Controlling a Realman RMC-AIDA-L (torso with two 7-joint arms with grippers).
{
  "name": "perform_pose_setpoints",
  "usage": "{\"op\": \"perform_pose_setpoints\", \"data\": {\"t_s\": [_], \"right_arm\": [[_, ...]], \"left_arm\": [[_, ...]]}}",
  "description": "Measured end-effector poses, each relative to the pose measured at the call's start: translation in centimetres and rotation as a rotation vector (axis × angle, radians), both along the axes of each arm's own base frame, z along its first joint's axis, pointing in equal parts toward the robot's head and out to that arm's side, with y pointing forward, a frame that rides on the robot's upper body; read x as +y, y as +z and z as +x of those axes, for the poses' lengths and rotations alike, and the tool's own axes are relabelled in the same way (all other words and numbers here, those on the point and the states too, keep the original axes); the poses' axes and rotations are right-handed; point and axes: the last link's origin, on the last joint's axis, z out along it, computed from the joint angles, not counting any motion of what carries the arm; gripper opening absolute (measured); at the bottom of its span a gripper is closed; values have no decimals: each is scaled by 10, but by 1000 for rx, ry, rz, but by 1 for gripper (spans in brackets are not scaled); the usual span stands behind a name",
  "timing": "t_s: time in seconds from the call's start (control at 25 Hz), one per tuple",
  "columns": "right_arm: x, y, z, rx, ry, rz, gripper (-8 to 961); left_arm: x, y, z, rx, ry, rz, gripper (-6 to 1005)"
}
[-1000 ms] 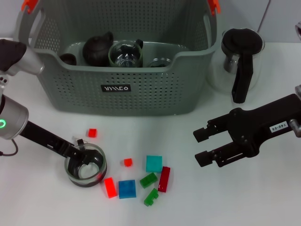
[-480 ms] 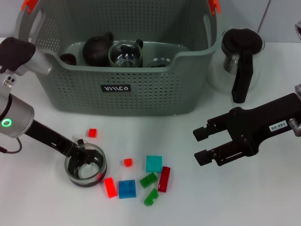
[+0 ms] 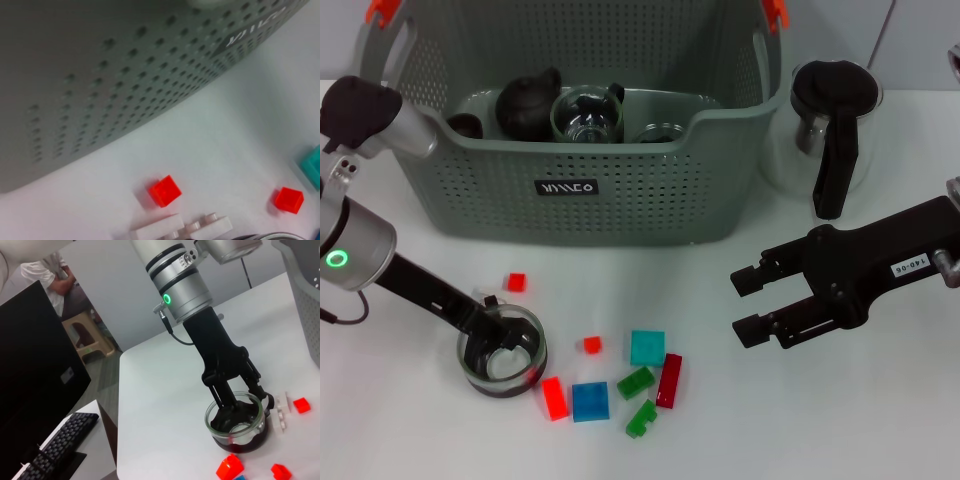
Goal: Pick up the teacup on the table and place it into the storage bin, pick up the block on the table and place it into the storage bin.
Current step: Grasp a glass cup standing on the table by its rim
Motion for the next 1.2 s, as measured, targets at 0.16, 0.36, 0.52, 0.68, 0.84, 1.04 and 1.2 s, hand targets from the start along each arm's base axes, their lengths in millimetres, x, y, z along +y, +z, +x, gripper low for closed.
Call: {"op": "perform_pose_setpoints", "data": {"t_s": [0.16,0.36,0.52,0.68,0.84,1.04,1.2], "right_arm": [[0,0,1,-1,-2,2,760],[0,0,0,0,0,4,760],[1,0,0,1,1,5,760],[1,0,0,1,0,11,760],[2,0,1,0,0,15,760],[2,0,1,0,1,17,760],[2,1,1,-1,1,18,760]], "left_arm": [[-2,1,-3,23,11,-10,762],[-4,2,-2,28,15,-28,762],[-4,3,0,38,23,-38,762],[-3,3,-1,57,36,-34,762],[-2,2,0,66,43,-29,761],[-1,2,-1,81,49,-27,761],[-1,1,0,79,49,-30,730]]}}
